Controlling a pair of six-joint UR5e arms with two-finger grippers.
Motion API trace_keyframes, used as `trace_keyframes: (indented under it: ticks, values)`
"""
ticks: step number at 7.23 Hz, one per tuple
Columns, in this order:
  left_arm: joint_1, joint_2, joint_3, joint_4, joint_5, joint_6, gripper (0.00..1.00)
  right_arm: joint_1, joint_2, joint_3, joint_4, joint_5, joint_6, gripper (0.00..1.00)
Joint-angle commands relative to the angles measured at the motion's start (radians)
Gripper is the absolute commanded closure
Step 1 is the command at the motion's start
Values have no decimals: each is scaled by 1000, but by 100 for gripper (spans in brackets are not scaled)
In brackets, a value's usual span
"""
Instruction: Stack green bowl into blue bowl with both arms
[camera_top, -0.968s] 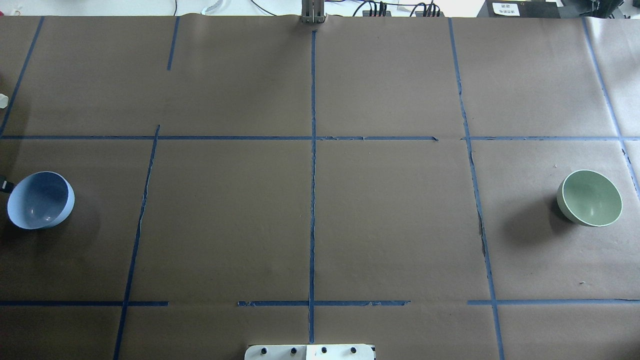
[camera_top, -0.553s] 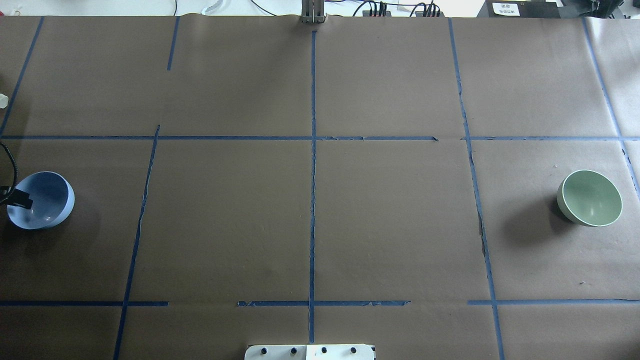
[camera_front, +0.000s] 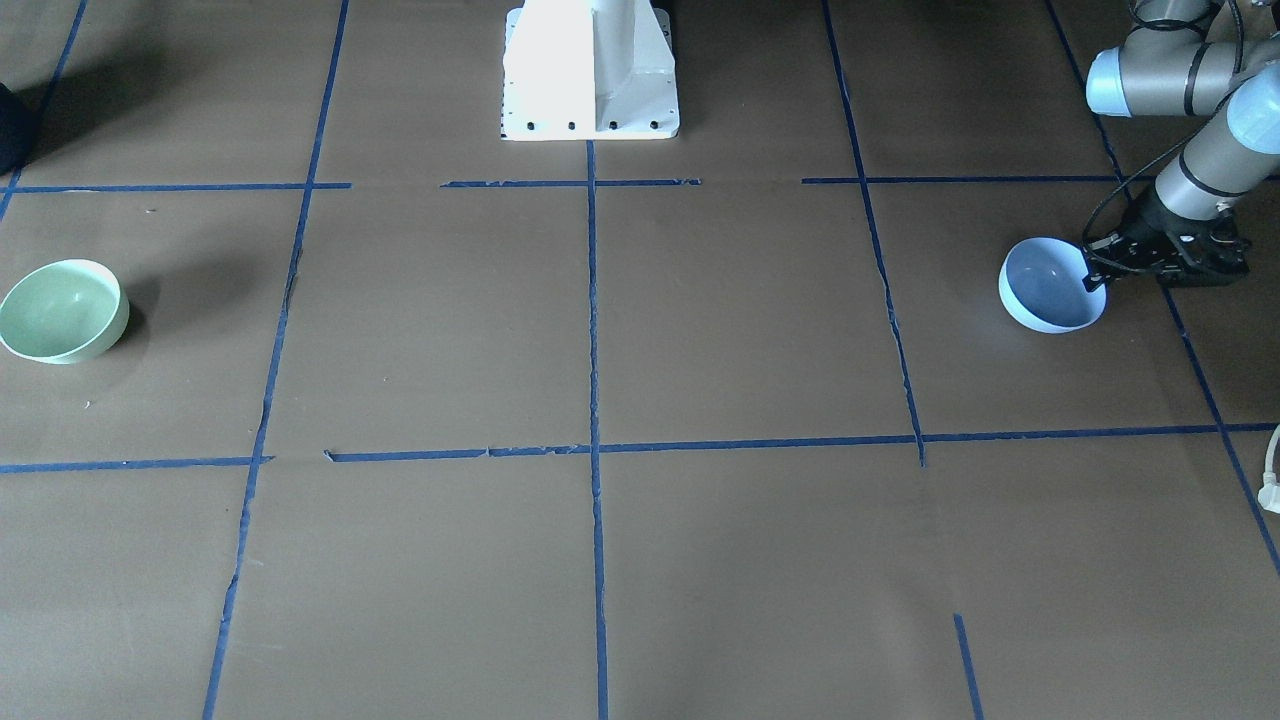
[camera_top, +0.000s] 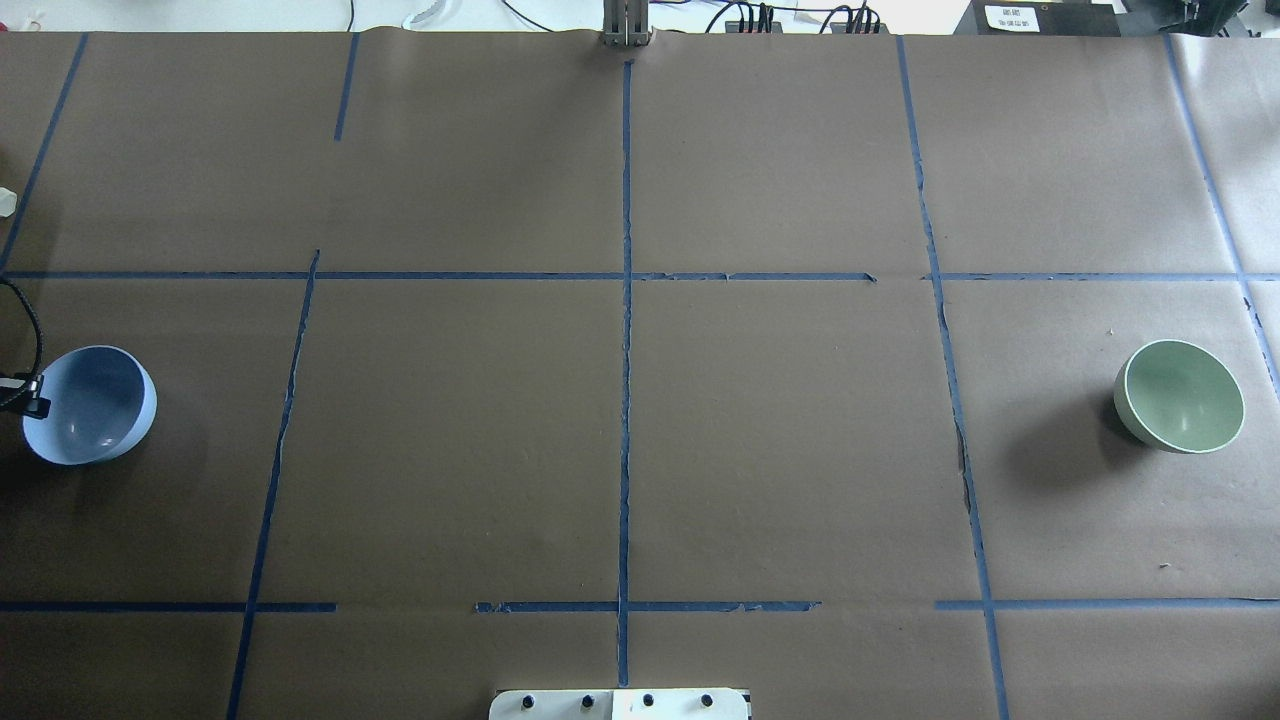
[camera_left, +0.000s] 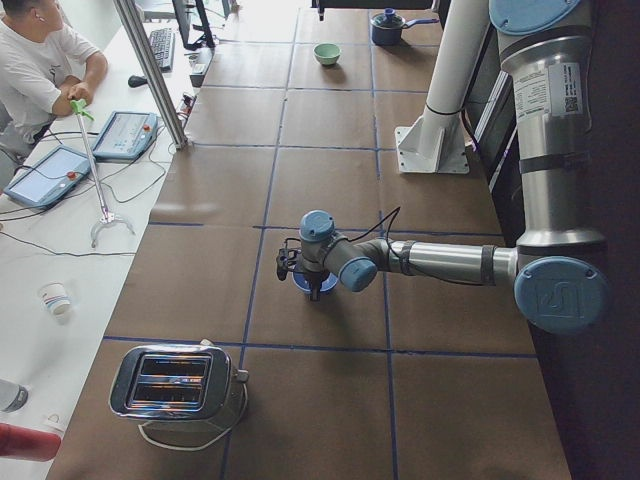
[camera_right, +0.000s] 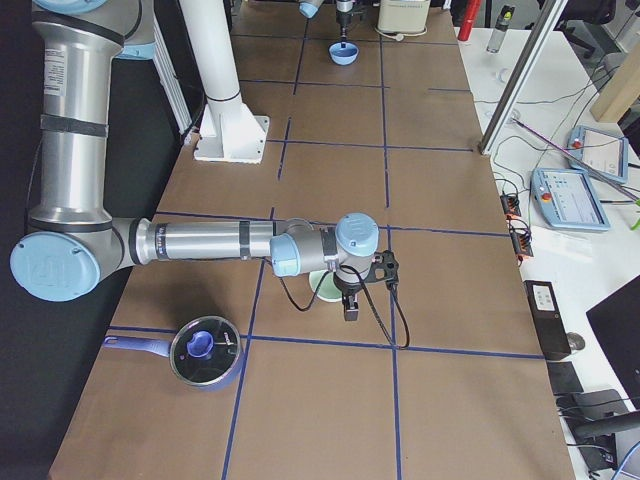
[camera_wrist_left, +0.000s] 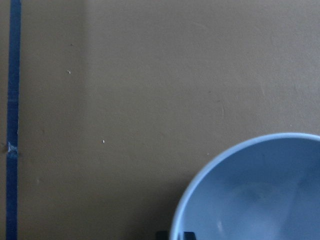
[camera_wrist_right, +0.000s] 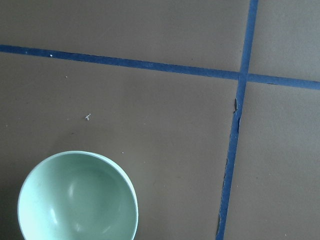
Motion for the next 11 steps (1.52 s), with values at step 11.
trace_keyframes:
  ticks: [11]
  values:
    - [476,-939,178,470,236,-792,100,-2,1,0,-1,3,0,0]
